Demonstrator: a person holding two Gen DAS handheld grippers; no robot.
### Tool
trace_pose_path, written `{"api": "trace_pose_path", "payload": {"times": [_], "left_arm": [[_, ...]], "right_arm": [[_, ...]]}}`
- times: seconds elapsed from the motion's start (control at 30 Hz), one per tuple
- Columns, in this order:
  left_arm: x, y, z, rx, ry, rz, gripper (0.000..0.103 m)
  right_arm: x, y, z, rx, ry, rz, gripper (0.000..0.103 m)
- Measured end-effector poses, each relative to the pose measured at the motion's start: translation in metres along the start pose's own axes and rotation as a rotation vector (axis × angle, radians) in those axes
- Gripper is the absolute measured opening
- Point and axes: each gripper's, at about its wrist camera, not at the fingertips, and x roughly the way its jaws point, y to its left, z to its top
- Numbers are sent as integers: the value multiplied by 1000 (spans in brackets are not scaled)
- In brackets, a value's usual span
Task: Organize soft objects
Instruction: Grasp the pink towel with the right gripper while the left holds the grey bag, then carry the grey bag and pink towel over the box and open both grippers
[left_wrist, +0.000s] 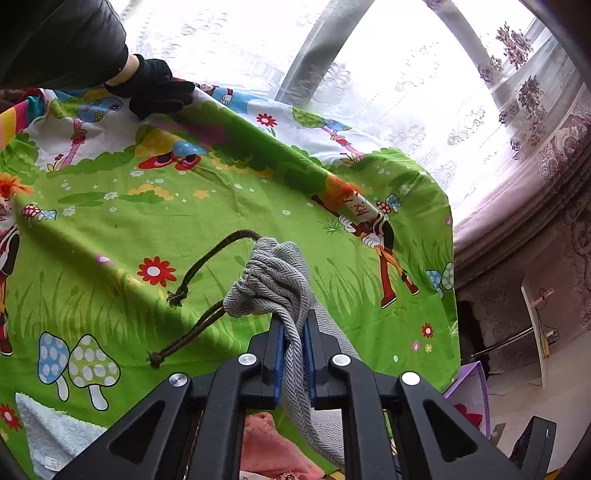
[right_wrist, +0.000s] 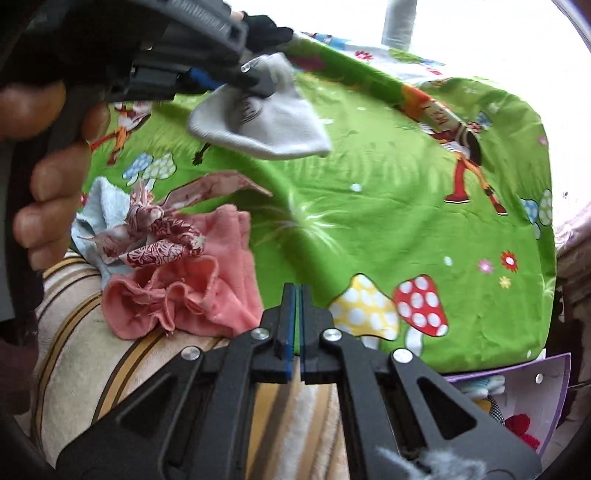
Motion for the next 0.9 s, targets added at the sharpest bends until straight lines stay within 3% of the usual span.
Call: {"api": "trace_pose_path", "payload": {"times": [0.03,0.1,0.17,0.33,0.43,0.47,0.53,0.57,0.6,0.7,0.9], "left_arm": [[0,0,0,-3,-3,-1,10],[1,0,-1,-1,0,1,10],[2,1,-1,0,4,3,10],[-1,7,0,-9,0,13,10],[-2,13,1,-23,-2,17,10],[-1,14,2,-28,-2,17,10],[2,13,2,-29,1,12,10],[3,12,2,-26,3,11,10],[4,10,2,-23,6,9,10],[3,6,1,-11,8,0,10],[-2,2,-1,-2,-4,-19,10]], "right_arm": [[0,2,-1,-14,19,-6,16],[-2,10,-3,-39,49,16,70],[-1,19,-2,-23,46,90,76],[38,39,11,-68,147,75,76],[62,41,17,-86,208,110,76],[66,42,19,-91,213,106,72],[65,48,21,-130,178,119,40],[62,51,19,-145,179,133,18],[59,55,17,-165,169,106,15],[50,52,13,-165,146,91,12],[13,13,-3,-113,62,-49,12]]}}
